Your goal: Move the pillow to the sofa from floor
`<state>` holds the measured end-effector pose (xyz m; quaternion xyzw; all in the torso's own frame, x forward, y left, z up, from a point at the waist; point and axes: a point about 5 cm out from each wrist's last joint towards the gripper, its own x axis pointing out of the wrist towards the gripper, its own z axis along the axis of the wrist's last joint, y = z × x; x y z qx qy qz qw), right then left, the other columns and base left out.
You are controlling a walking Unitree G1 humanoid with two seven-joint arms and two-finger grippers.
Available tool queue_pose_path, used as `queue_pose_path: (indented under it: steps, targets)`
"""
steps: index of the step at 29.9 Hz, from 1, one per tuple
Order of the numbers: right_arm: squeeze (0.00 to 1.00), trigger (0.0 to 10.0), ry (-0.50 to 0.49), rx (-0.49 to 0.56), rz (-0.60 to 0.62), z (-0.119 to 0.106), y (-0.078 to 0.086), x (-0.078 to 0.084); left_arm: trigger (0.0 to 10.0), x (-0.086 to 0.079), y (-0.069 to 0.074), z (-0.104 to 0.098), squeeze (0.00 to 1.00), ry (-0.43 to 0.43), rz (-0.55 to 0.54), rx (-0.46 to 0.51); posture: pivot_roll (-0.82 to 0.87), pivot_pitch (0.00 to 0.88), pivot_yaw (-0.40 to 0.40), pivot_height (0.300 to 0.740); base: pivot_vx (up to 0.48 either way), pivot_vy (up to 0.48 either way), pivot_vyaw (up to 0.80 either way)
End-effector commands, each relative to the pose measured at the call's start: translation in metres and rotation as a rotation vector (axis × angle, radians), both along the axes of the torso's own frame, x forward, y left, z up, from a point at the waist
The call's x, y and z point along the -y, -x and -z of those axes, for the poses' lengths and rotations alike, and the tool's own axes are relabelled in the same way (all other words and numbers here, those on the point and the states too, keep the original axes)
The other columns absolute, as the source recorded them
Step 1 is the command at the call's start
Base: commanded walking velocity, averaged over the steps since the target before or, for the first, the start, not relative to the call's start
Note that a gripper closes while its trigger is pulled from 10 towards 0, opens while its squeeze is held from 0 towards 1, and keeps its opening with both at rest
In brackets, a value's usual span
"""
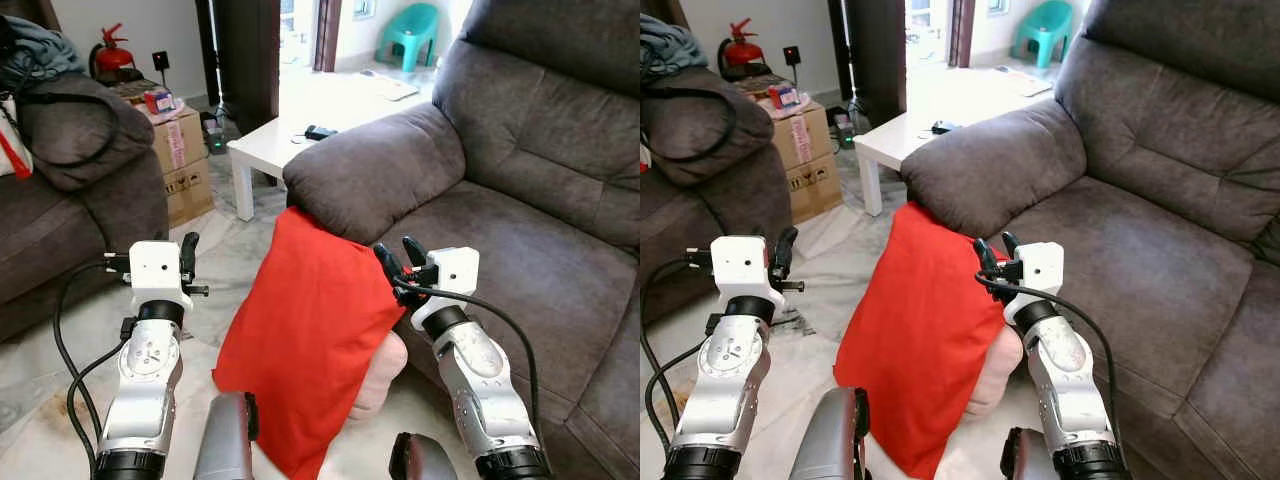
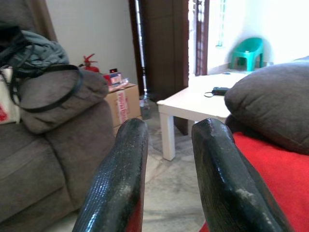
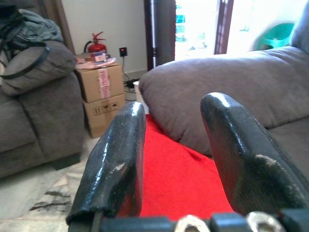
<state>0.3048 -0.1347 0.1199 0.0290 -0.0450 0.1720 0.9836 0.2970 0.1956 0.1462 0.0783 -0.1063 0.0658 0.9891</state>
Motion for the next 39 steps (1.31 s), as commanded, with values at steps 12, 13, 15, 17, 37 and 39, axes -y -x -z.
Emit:
queue_pose_path:
  steps: [12,13,15,17,37,39]
  targets:
    - [0.0,10.0,0.001,0.018,-0.033,-0.0056,-0.0006,-0.0039,10.0,-0.0042,-0.0013,-0.0056,0.0,0.022,-0.018,0.013,0.11,0.0,-0.09,0.556,0.166,0.0,0.0]
    - [0.0,10.0,0.001,0.018,-0.033,-0.0056,-0.0006,-0.0039,10.0,-0.0042,-0.0013,-0.0056,0.0,0.022,-0.018,0.013,0.11,0.0,-0.09,0.556,0.251,0.0,0.0]
    - [0.0,10.0,0.021,0.02,-0.046,-0.0046,0.0008,-0.0055,10.0,-0.0034,-0.0014,-0.0054,0.0,0.021,-0.017,0.012,0.1,0.0,-0.089,0.556,0.253,0.0,0.0]
    - [0.0,10.0,0.022,0.019,-0.045,-0.0044,0.001,-0.0056,10.0,-0.0034,-0.0013,-0.0055,0.0,0.021,-0.017,0.012,0.1,0.0,-0.089,0.556,0.259,0.0,0.0]
    - [0.0,10.0,0.02,-0.01,-0.044,-0.0004,0.0003,-0.006,10.0,-0.0049,-0.0005,-0.0057,0.0,0.012,-0.026,0.01,0.11,0.0,-0.088,0.556,0.274,0.0,0.0]
    - [0.0,10.0,0.026,-0.008,-0.053,-0.0003,0.0009,-0.0075,10.0,-0.0049,-0.0005,-0.0058,0.0,0.011,-0.026,0.01,0.11,0.0,-0.089,0.556,0.274,0.0,0.0]
